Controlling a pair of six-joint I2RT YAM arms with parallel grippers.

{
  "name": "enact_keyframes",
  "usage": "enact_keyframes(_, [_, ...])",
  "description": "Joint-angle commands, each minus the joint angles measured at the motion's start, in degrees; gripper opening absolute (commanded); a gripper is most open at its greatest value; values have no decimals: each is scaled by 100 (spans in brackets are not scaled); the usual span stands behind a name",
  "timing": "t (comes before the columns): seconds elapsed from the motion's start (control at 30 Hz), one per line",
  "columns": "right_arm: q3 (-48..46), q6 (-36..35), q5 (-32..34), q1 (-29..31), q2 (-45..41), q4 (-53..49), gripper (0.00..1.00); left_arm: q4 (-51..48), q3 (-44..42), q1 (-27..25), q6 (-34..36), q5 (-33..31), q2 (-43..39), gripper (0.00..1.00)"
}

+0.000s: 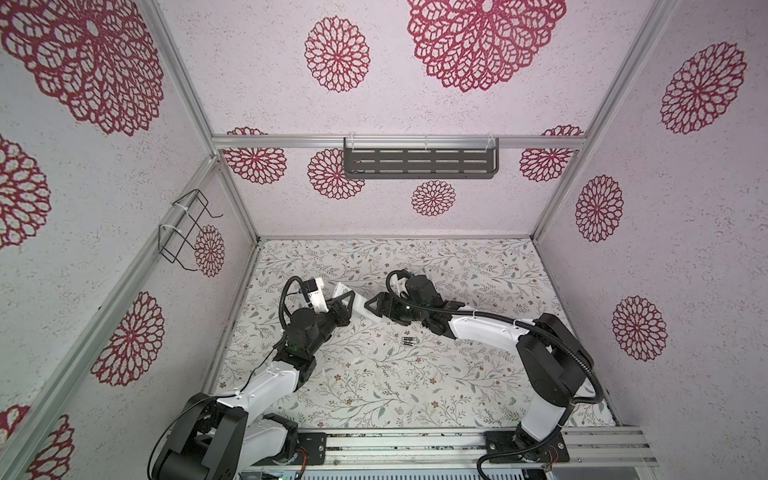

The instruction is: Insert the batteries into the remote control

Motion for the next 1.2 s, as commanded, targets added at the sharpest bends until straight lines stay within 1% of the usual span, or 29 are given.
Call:
enact_keyframes(0.0, [-111,-107,359,-52,-236,-257,87,469,117,-14,-30,-33,-121,14])
enact_keyframes(0.73, [-279,-150,420,-52,-530,-154,87,493,127,-13,-47,-41,45,13])
enact_keyframes(0.97, [-259,-155,332,-52,-458,-61,87,578,158,-16,-110,7,78,13])
enact_keyframes(1.17, [-279,-257,341,-46,-565,60,90,567,147,-16,-134,33,93,13])
